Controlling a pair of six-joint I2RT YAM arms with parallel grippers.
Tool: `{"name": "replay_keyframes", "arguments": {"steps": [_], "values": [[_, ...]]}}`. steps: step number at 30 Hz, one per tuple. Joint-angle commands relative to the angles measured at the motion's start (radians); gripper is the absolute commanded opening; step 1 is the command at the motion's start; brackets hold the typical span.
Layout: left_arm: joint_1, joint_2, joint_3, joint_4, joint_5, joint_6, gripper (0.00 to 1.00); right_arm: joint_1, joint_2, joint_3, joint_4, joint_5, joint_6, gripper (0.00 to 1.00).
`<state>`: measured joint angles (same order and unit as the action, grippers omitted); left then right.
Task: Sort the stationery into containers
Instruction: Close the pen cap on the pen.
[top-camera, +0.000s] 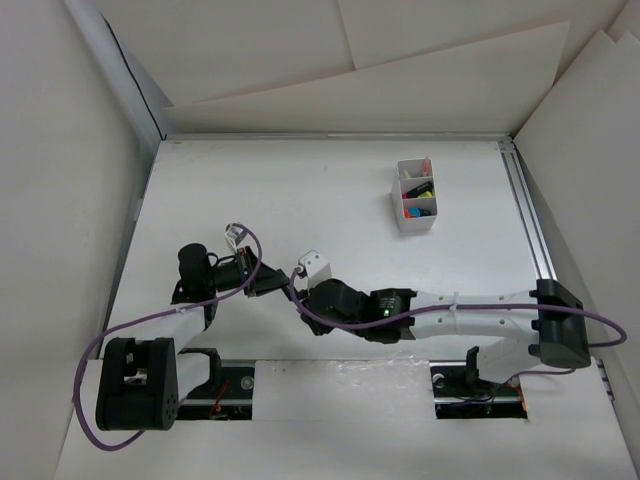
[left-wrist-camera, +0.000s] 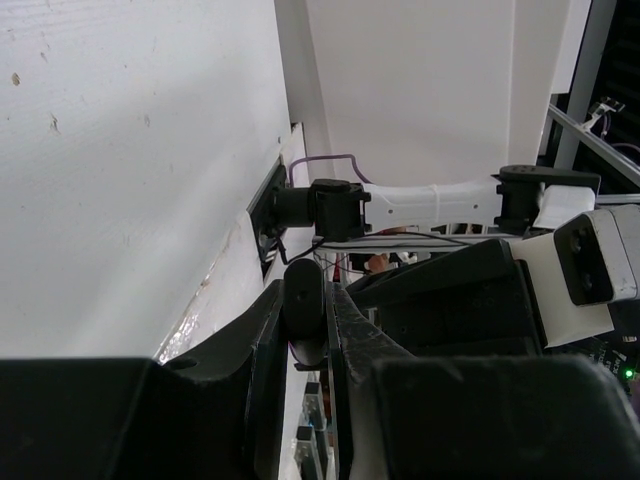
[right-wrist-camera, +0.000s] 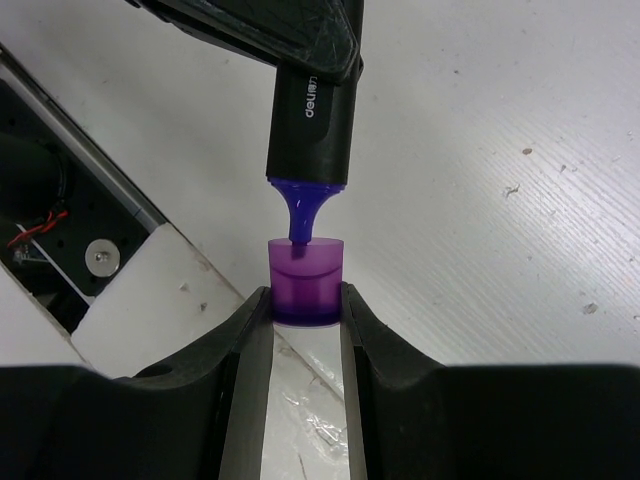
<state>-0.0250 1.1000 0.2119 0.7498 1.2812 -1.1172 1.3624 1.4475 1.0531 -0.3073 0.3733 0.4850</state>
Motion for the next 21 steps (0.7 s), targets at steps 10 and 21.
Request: {"name": "replay_keyframes", "arguments": {"steps": [10,21], "values": [[-0.026,-0.012,0.032,0.023,0.015,0.028,0.00,0.000,-0.004,0.058,0.053,0.059,-0.025,0.16],[-0.026,-0.022,0.009,0.049,0.015,0.001,0.00,0.000,0.017,0.076,0.083,0.079,-0.025,0.15]]}}
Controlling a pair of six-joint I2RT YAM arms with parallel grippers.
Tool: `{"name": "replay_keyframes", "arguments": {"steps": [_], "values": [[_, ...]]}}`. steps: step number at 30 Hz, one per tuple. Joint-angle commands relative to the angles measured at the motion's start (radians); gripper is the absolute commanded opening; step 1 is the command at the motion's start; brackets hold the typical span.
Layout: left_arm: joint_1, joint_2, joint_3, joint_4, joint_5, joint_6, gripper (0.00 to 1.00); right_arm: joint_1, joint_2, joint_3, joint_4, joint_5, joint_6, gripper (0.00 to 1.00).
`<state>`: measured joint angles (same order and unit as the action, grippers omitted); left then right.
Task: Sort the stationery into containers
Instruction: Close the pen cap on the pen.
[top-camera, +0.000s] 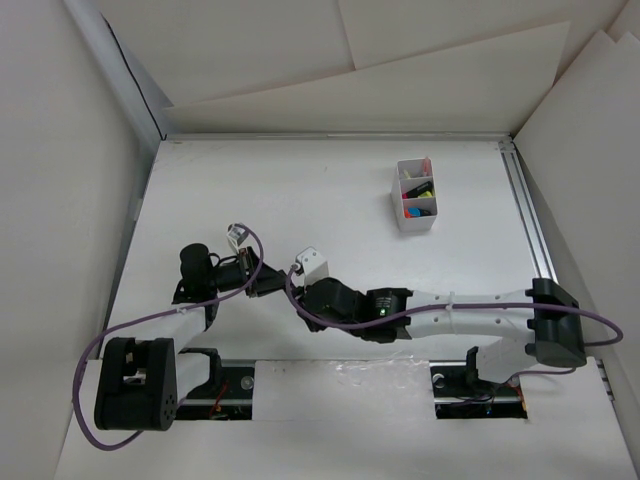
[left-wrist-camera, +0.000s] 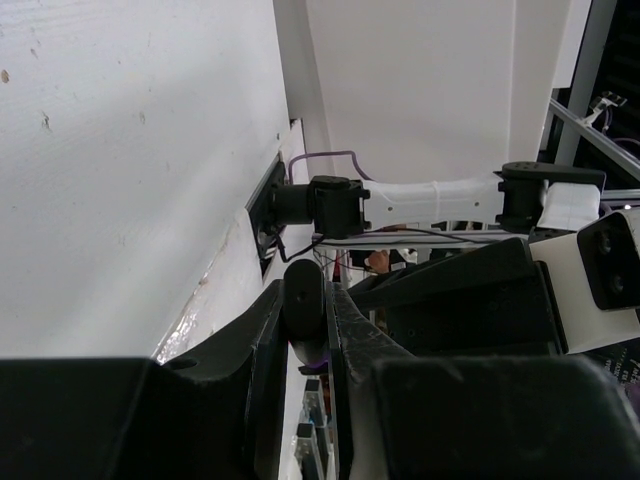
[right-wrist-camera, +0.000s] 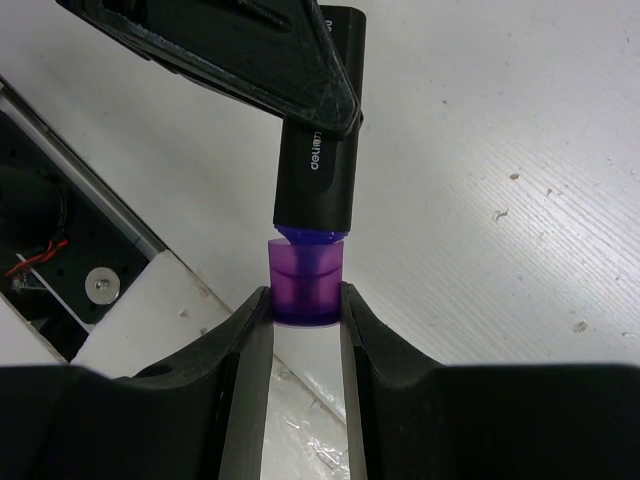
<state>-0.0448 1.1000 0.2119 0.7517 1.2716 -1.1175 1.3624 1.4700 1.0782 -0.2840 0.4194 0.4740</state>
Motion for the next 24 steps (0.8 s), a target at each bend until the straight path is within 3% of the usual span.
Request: {"name": "replay_keyframes", "arguments": {"steps": [1,24], "values": [[-0.006,-0.022,0.009,0.096,0.025,-0.016,0.00,0.000,-0.005,0.060,0.060,0.033,-0.005,0.13],[-0.006,-0.058,-0.075,0.101,0.006,-0.024,0.00,0.000,0.042,0.163,0.075,0.205,-0.038,0.12]]}}
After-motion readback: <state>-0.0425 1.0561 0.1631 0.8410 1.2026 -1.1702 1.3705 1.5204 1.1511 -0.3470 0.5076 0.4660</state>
